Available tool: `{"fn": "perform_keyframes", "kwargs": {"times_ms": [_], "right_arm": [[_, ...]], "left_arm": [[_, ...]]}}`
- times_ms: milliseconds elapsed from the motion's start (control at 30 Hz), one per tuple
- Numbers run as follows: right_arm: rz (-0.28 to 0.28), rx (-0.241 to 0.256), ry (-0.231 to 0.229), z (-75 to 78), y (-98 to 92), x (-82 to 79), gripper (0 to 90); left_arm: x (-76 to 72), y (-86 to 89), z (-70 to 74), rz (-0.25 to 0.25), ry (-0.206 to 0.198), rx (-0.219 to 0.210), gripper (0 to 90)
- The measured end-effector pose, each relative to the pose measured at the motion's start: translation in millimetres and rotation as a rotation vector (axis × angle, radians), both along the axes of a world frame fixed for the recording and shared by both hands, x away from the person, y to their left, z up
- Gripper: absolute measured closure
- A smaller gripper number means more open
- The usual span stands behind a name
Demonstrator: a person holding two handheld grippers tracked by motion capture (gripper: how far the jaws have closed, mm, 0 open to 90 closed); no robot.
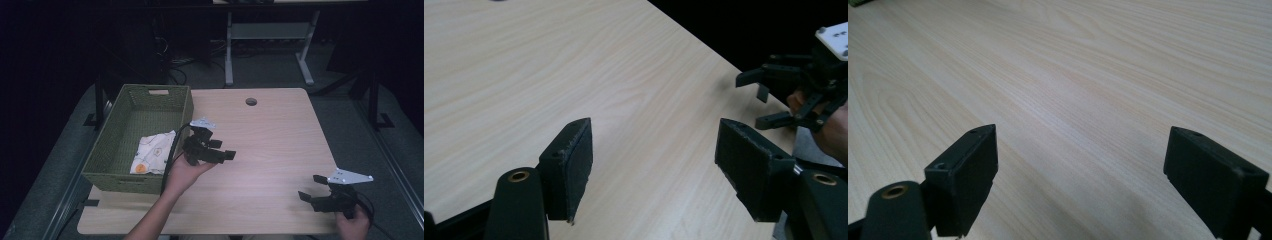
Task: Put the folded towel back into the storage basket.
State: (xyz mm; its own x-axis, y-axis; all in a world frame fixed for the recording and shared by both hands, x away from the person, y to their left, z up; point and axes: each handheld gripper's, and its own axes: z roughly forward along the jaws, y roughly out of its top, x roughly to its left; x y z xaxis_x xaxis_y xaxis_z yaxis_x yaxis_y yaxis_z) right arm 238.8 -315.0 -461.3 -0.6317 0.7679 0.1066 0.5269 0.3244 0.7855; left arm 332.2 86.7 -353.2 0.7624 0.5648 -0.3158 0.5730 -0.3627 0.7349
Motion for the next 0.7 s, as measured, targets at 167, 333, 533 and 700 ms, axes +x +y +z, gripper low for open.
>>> {"fn": "perform_keyframes", "kwargs": {"times_ms": [167,333,533,700], "right_arm": [[0.003,-0.004,0.0,0.4,2.1,-1.4,13.7],[0.005,-0.007,-0.001,0.3,3.1,-2.5,13.7],[0.01,-0.017,0.0,0.1,4.7,-2.9,13.7],[0.019,-0.026,0.006,0.2,7.0,-3.9,13.7]], "left_arm": [[-7.9,-3.9,-9.8,-0.008,0.002,-0.013,31.4],[-15.8,-10.3,-13.6,-0.016,-0.006,-0.026,30.7],[-22.5,-16.8,-24.0,-0.027,-0.016,-0.022,29.5],[-27.5,-17.9,-37.0,-0.021,-0.002,-0.037,29.4]]}}
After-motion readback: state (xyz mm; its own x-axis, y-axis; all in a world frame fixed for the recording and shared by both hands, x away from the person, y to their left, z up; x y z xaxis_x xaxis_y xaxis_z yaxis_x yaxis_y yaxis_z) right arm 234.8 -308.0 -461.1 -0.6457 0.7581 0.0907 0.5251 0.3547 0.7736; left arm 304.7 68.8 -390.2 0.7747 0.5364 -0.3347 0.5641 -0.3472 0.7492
